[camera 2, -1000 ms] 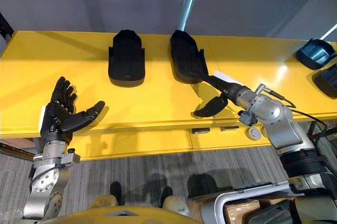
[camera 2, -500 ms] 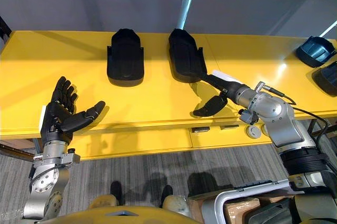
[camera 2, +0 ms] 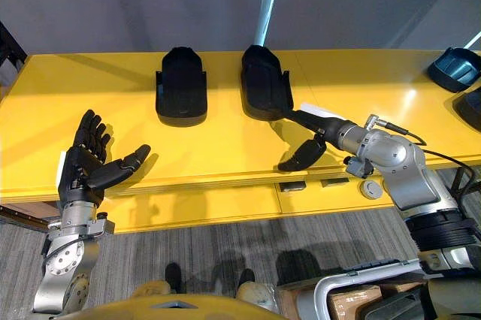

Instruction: Walk over and take three plastic housings, then place them on the shelf

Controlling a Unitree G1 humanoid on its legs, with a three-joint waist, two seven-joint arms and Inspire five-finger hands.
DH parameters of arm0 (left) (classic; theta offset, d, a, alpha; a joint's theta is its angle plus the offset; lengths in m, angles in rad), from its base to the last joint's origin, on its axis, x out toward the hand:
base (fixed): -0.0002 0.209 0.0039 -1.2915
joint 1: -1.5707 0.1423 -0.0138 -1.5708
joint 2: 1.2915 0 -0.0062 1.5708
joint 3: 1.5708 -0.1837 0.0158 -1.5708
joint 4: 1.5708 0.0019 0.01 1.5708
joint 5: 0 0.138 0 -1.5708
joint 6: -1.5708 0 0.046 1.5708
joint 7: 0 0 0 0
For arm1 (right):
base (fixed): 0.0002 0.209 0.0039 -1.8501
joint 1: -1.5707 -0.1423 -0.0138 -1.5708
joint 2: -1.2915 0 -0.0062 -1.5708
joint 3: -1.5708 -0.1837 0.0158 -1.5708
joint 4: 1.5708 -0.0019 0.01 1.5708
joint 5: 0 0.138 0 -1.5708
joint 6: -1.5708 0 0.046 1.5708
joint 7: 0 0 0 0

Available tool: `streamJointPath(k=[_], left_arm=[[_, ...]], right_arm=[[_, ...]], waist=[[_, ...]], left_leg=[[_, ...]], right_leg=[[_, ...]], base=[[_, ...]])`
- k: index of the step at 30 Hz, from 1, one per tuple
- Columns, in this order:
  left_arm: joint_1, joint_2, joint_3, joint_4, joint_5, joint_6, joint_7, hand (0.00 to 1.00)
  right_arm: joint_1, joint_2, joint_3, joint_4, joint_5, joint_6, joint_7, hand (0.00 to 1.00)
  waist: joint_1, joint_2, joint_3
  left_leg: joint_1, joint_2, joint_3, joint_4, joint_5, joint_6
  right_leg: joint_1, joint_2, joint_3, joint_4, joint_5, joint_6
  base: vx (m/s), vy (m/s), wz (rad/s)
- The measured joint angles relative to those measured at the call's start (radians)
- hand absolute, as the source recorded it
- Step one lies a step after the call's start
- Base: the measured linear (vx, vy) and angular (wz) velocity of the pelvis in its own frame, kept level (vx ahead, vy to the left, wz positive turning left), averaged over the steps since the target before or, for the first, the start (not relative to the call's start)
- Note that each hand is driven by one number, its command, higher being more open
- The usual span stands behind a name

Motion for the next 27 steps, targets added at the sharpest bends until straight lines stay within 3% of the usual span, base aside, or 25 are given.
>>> streamJointPath(k=[13,21,27], left_arm=[[0.003,-0.003,0.000,0.015,0.000,0.000,0.008,1.00],[0.008,-0.005,-0.002,0.015,0.000,0.000,0.011,1.00],[0.012,-0.014,-0.006,0.015,0.000,0.000,0.015,1.00]], right_arm=[[0.016,-0.010,0.006,-0.001,-0.041,0.042,0.047,1.00],[0.036,-0.030,0.006,-0.001,-0.041,0.036,0.036,1.00],[0.003,-0.069,0.002,-0.016,-0.036,-0.041,-0.163,1.00]], waist=[[-0.005,-0.001,-0.015],[-0.005,-0.003,-0.016],[-0.007,-0.005,-0.018]], left_leg=[[0.014,-0.003,0.009,-0.010,0.009,-0.003],[0.014,-0.004,0.010,-0.010,0.011,-0.005],[0.014,-0.003,0.011,-0.010,0.011,-0.006]], right_leg=[[0.011,0.000,0.002,-0.014,-0.001,-0.002],[0.011,0.000,0.003,-0.014,-0.001,-0.002],[0.010,0.000,0.004,-0.015,-0.001,-0.002]], base=[[0.00,0.000,-0.01],[0.00,0.000,0.00],[0.00,0.000,0.00]])
